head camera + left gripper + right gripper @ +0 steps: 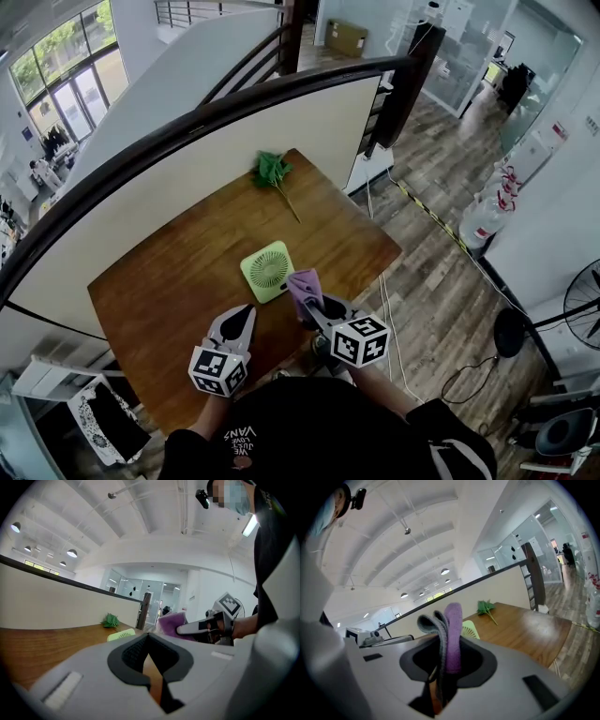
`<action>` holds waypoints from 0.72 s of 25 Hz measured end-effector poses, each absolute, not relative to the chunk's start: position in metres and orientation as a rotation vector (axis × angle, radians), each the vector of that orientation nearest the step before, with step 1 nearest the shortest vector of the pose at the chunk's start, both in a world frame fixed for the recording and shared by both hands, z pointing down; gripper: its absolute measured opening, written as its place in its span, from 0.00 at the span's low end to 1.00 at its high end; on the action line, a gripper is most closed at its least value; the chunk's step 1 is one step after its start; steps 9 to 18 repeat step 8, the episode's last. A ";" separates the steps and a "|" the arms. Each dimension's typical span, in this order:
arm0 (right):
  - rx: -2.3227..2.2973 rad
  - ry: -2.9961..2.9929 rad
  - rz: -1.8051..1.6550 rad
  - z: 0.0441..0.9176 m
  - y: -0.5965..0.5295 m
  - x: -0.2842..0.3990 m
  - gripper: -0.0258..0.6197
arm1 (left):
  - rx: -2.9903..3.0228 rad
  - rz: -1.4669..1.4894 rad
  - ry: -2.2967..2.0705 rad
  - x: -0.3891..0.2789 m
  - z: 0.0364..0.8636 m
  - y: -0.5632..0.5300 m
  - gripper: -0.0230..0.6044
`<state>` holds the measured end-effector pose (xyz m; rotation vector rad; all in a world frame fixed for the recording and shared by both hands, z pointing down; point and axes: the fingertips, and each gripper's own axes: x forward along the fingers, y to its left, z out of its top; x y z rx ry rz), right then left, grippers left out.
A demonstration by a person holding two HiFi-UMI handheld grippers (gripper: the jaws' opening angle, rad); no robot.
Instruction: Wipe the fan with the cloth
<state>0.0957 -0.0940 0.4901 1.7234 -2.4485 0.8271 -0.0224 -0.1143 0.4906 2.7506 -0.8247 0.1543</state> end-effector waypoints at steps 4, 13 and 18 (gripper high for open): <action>1.722 -2.448 0.826 0.491 -0.095 0.096 0.19 | 2.749 0.155 -0.823 -0.022 0.492 -0.115 0.05; 1.715 -2.451 0.829 0.489 -0.096 0.094 0.19 | 2.751 0.161 -0.825 -0.024 0.491 -0.117 0.05; 1.715 -2.451 0.829 0.489 -0.096 0.094 0.19 | 2.751 0.161 -0.825 -0.024 0.491 -0.117 0.05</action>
